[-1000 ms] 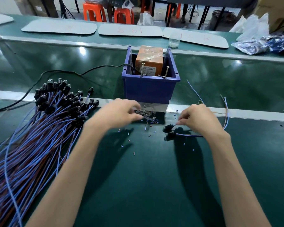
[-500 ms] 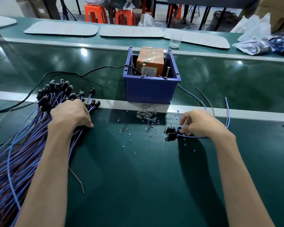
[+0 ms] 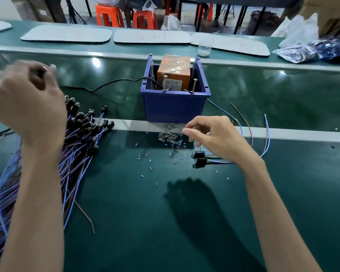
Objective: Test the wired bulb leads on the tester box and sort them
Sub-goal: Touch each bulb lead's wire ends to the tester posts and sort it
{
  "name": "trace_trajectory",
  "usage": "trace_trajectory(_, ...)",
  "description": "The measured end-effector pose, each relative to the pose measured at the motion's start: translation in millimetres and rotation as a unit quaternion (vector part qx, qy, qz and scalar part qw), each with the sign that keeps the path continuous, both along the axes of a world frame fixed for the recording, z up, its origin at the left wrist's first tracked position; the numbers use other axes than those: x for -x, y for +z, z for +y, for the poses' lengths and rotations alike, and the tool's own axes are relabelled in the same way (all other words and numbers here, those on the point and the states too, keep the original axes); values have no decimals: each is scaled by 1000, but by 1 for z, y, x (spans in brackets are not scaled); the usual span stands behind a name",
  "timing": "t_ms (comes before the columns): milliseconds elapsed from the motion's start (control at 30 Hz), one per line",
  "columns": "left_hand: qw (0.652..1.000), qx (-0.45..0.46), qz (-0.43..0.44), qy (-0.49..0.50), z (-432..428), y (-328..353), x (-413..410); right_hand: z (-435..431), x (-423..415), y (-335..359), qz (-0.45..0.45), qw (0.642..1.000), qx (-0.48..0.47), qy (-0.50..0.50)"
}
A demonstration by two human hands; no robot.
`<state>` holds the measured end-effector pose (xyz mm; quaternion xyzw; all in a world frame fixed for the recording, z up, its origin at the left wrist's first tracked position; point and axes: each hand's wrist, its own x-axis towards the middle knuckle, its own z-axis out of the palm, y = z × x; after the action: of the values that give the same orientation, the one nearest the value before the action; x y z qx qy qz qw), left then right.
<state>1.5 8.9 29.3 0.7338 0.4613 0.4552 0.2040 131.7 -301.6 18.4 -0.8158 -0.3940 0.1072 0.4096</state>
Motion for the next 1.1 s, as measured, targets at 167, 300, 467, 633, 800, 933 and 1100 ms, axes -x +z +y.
trace_trajectory(167,978,-146,-128,-81,-42,13,-9,0,3,2,34,999,-40,16)
trace_trajectory(300,879,-348,-261,-195,-139,24,-26,6,9,3,75,989,-108,64)
trace_trajectory(467,888,-147,-194,-389,-221,4,-36,12,15,5,112,951,-236,164)
trace_trajectory(633,853,-40,-182,-487,-234,1,-35,2,11,2,151,946,-269,99)
trace_trajectory(800,812,289,-309,-402,-227,10,-39,15,13,-7,-15,978,-194,78)
trace_trajectory(933,673,524,-462,-241,-205,12,-45,29,19,-16,-77,987,-116,84)
trace_trajectory(1100,611,699,-356,-105,-192,3,-50,27,22,-10,-22,982,-182,39)
